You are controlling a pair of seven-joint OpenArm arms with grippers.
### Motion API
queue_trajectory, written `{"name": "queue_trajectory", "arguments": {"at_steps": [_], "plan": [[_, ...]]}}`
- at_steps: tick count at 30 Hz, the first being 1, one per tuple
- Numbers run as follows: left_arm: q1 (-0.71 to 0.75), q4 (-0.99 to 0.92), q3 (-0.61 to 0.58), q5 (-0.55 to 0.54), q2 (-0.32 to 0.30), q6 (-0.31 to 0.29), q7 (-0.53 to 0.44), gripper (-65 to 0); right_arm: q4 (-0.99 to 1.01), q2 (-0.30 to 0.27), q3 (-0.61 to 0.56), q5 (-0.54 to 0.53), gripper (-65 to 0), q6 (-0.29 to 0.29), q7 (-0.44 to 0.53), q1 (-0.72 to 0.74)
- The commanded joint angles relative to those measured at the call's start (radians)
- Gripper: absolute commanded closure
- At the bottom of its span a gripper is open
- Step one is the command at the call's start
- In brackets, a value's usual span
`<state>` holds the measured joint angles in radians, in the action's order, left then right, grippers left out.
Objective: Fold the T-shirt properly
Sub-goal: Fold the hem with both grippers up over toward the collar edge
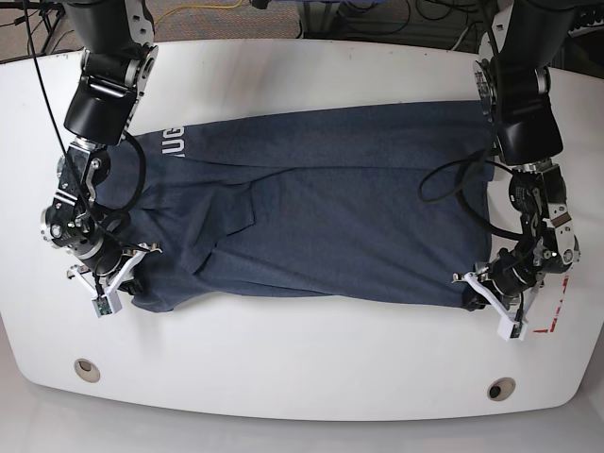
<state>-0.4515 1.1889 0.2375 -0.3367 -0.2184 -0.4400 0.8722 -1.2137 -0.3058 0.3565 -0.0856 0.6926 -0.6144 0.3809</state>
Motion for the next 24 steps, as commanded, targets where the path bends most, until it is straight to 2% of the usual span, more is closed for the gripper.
{"name": "queue_trajectory", "arguments": {"at_steps": [1, 12, 24], "plan": [[-0.019, 0.064, 0.012, -0.008, -0.013, 0.004, 0.002, 0.0, -0.065, -0.019, 0.006, -0.016, -0.2, 0.006, 0.021, 0.002], [0.095, 0.259, 0.006, -0.008, -0.013, 0.004, 0.023, 0.0, -0.298, -0.014, 0.002, -0.015, -0.2, 0.006, 0.021, -0.156], [0.248, 0.441, 0.007, -0.008, -0.011, 0.004, 0.155, 0.0, -0.424, -0.013, 0.009, -0.021, -0.2, 0.006, 0.021, -0.32]]}}
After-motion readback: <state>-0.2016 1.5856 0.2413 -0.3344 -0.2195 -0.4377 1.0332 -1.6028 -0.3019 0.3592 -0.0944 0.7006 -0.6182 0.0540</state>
